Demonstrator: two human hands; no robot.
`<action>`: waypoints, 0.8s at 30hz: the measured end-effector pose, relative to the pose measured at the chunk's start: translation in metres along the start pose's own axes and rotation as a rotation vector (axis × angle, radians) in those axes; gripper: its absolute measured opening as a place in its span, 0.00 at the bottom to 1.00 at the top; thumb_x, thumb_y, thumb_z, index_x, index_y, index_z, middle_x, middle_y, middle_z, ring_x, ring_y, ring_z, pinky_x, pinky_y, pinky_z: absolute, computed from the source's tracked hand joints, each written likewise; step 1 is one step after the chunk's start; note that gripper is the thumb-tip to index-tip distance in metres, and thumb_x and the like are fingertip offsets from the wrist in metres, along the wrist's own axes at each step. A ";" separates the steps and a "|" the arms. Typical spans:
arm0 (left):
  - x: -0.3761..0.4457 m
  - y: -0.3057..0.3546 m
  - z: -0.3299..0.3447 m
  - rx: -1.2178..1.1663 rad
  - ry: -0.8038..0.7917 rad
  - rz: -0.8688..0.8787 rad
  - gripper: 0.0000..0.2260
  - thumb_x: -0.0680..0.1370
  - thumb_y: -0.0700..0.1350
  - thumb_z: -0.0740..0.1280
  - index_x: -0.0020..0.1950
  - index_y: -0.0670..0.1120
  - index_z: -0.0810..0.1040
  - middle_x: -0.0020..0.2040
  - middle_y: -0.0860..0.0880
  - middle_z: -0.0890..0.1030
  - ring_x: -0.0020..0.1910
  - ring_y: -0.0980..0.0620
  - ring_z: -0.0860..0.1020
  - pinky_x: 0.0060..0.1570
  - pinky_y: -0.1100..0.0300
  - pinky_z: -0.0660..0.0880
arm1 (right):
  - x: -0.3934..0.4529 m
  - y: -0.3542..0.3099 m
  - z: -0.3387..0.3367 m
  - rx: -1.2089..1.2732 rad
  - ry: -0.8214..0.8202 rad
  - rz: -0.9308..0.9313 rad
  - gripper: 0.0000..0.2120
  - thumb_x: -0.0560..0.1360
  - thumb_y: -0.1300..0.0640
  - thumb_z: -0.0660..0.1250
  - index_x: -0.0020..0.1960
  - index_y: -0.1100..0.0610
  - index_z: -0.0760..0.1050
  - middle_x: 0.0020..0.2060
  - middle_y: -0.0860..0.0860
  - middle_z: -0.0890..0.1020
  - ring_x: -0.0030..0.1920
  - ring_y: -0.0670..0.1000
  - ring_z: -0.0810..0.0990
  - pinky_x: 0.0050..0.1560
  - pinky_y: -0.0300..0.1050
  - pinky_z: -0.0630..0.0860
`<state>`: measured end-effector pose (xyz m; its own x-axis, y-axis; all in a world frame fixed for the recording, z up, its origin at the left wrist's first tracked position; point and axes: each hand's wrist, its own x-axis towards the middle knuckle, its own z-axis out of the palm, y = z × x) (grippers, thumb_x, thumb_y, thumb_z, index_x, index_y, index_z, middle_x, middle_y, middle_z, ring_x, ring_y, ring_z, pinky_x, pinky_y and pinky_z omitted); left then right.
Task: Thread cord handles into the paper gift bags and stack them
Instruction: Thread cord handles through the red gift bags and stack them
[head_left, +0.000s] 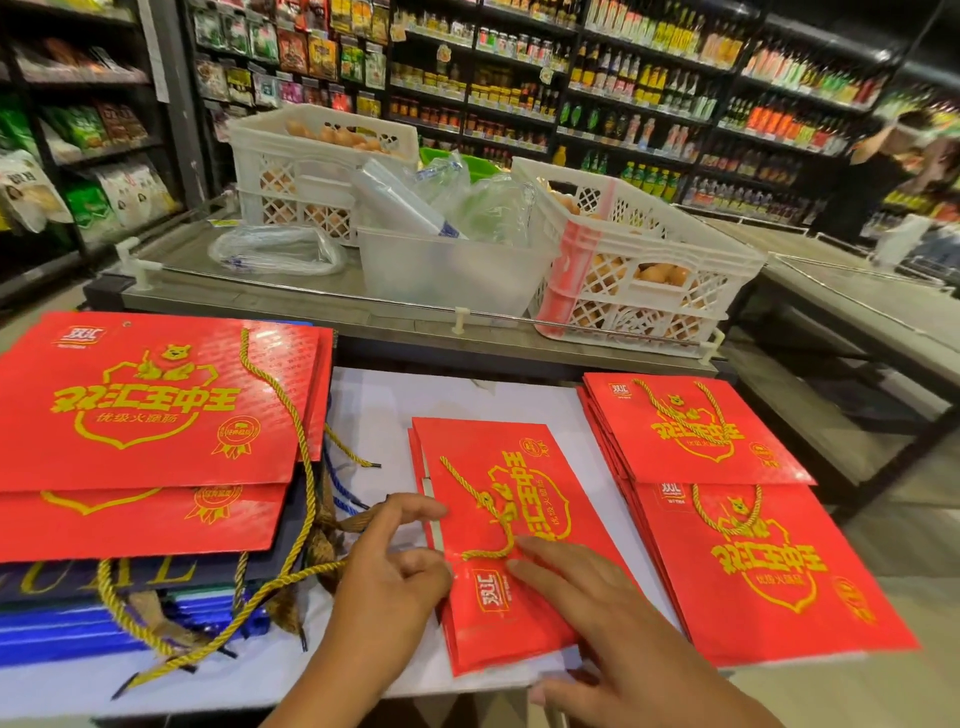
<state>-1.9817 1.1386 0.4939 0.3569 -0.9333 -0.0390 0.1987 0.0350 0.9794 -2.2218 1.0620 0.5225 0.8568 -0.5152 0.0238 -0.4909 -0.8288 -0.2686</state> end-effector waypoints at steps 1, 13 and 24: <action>-0.001 0.001 0.000 -0.039 -0.005 -0.008 0.19 0.69 0.35 0.68 0.56 0.50 0.79 0.36 0.26 0.70 0.37 0.43 0.71 0.43 0.47 0.71 | -0.003 0.001 -0.001 -0.011 -0.005 0.020 0.40 0.75 0.25 0.63 0.80 0.30 0.46 0.79 0.29 0.45 0.80 0.37 0.45 0.80 0.46 0.52; -0.014 -0.003 -0.004 -0.110 0.075 0.235 0.17 0.73 0.17 0.60 0.45 0.37 0.79 0.58 0.44 0.84 0.42 0.48 0.83 0.40 0.56 0.81 | -0.025 0.003 0.036 -0.200 0.455 -0.220 0.17 0.80 0.41 0.69 0.66 0.45 0.80 0.72 0.39 0.76 0.72 0.43 0.74 0.63 0.47 0.80; -0.023 -0.005 0.007 0.157 0.177 0.367 0.18 0.74 0.52 0.71 0.64 0.59 0.78 0.66 0.55 0.80 0.66 0.55 0.79 0.65 0.57 0.76 | -0.034 -0.025 -0.057 -0.108 0.773 -0.151 0.14 0.77 0.61 0.68 0.61 0.58 0.84 0.61 0.46 0.84 0.61 0.47 0.83 0.55 0.49 0.80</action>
<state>-1.9975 1.1576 0.4916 0.5317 -0.7929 0.2978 -0.1073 0.2858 0.9523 -2.2481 1.0877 0.5834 0.5826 -0.3681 0.7246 -0.4243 -0.8982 -0.1152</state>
